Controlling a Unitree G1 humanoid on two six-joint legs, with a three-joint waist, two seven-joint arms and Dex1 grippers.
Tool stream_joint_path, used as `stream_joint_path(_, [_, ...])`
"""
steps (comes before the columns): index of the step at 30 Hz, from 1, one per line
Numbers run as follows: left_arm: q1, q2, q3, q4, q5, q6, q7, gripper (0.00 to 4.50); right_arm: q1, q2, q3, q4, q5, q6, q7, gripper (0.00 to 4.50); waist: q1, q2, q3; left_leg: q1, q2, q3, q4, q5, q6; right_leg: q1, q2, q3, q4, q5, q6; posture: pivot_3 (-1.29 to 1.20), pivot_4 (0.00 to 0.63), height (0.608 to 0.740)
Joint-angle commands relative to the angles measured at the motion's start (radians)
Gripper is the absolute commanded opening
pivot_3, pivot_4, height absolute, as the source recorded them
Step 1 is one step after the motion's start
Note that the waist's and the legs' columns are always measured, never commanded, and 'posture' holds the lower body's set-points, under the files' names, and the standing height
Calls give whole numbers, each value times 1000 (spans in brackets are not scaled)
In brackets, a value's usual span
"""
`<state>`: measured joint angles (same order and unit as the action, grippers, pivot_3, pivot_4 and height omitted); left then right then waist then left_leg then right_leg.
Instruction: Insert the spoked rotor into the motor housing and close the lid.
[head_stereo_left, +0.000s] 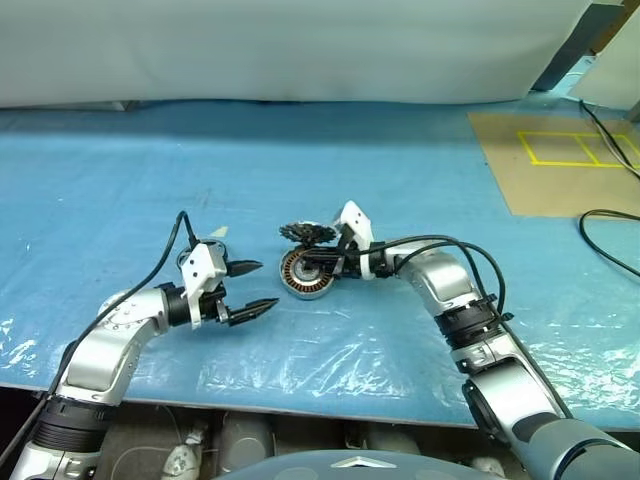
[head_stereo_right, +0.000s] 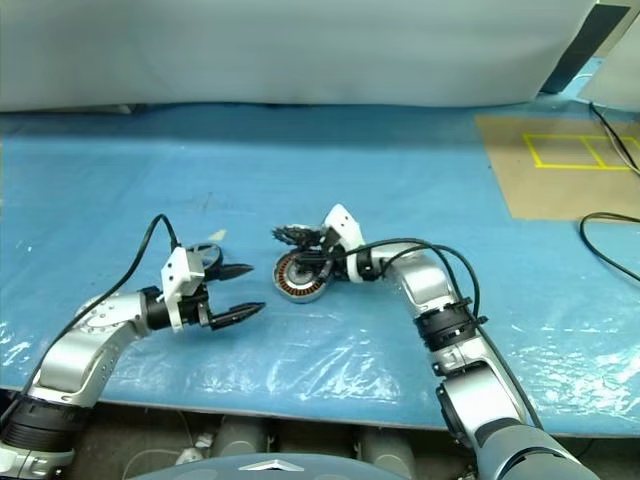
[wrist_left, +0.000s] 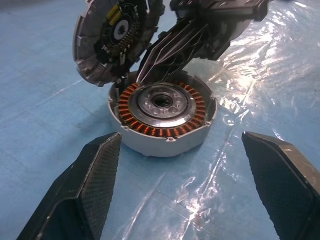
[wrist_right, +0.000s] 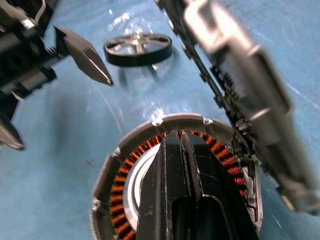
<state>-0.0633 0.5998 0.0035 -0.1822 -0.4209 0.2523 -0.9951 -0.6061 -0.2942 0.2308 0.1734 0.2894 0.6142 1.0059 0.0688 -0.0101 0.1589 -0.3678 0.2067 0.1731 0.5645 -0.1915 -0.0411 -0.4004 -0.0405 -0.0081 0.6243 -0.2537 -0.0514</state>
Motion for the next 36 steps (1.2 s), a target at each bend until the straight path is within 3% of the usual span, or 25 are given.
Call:
stream_joint_path(1, [1, 22, 76, -40, -66, 38, 6, 4047, 7, -58, -23, -136, 66, 59, 54, 14, 1, 0, 0, 0, 0, 0, 0, 0, 0, 0, 0, 0, 0, 0, 0, 0, 150, 740])
stream_joint_path(4, [10, 49, 125, -59, -106, 79, 10, 4047, 40, -132, -8, -209, 80, 103, 86, 14, 2, 0, 0, -1, 0, 0, -1, 0, 0, 0, 0, -1, 0, 0, 0, 0, 150, 740])
stream_joint_path(10, [-51, 216, 226, 13, -140, 178, -49, 4047, 130, -253, -36, -282, 79, 108, 75, 14, 2, 0, 0, 0, -1, -1, -1, 0, 0, 0, 0, -1, -1, 0, 0, 0, 150, 740])
stream_joint_path(15, [-242, 346, 147, 207, -40, 139, -150, 4047, 178, -264, -39, -284, 66, 101, 27, 14, 3, 0, 0, 0, -1, -1, 1, 0, 0, 0, 0, 0, -1, -2, -4, 0, 150, 740])
stream_joint_path(22, [-541, 349, -67, 563, 201, -59, -285, 4047, 207, -239, -37, -293, 53, 89, -52, 14, 8, 0, 0, -1, -1, 0, 1, 0, 0, 0, 0, 0, -1, 0, 0, 0, 150, 740])
stream_joint_path(28, [-758, 292, -191, 791, 317, -153, -427, 4047, 241, -252, -53, -309, 51, 89, -95, 14, 18, 0, 0, -1, -1, -1, -1, 0, 0, -1, 0, -1, 0, 0, 0, 0, 150, 740])
stream_joint_path(36, [-880, 244, -294, 1004, 472, -419, -528, 4047, 294, -250, -80, -369, 78, 127, -147, 14, 28, 0, 0, -2, -1, -2, -1, 0, -1, -1, 0, -2, 0, 0, 1, 0, 150, 740])
